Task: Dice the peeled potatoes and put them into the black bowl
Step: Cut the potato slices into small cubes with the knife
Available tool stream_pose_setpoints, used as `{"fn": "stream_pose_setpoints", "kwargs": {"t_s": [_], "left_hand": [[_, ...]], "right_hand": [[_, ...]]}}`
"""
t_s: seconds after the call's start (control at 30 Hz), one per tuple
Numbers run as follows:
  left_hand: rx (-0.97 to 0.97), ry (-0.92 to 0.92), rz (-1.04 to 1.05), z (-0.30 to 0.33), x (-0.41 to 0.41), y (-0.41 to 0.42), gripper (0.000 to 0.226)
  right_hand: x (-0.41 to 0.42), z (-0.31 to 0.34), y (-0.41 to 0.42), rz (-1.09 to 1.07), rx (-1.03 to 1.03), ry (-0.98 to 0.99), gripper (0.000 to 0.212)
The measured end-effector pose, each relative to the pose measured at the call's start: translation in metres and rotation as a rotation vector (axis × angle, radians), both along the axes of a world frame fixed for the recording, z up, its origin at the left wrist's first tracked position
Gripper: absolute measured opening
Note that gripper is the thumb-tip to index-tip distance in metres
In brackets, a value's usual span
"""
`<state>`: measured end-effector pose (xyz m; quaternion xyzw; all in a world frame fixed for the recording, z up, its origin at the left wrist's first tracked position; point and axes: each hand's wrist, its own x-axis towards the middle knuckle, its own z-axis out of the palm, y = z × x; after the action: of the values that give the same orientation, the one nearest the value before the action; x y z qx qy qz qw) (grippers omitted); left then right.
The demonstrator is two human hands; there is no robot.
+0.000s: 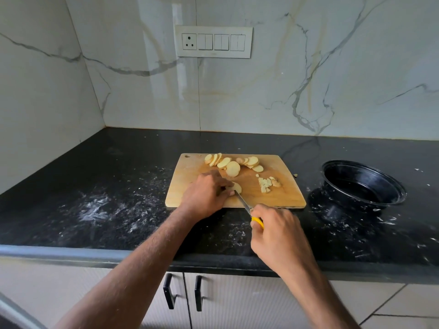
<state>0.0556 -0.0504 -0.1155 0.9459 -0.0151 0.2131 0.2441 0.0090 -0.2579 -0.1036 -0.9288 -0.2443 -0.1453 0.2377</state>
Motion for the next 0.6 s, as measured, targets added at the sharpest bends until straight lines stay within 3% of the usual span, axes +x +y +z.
{"fn": "stream_pose_setpoints", "kwargs": {"t_s": [0.3, 0.6], "left_hand": [[-0.243, -0.004, 0.055, 0.001, -0.001, 0.003, 0.053], [-0.308, -0.026, 0.058, 0.001, -0.001, 0.006, 0.05]], "right_hand": [[0.008, 0.003, 0.001, -0.086, 0.211, -0.103, 0.003], [0.022, -0.007, 0.03, -0.061, 0.152, -0.073, 0.006]]}}
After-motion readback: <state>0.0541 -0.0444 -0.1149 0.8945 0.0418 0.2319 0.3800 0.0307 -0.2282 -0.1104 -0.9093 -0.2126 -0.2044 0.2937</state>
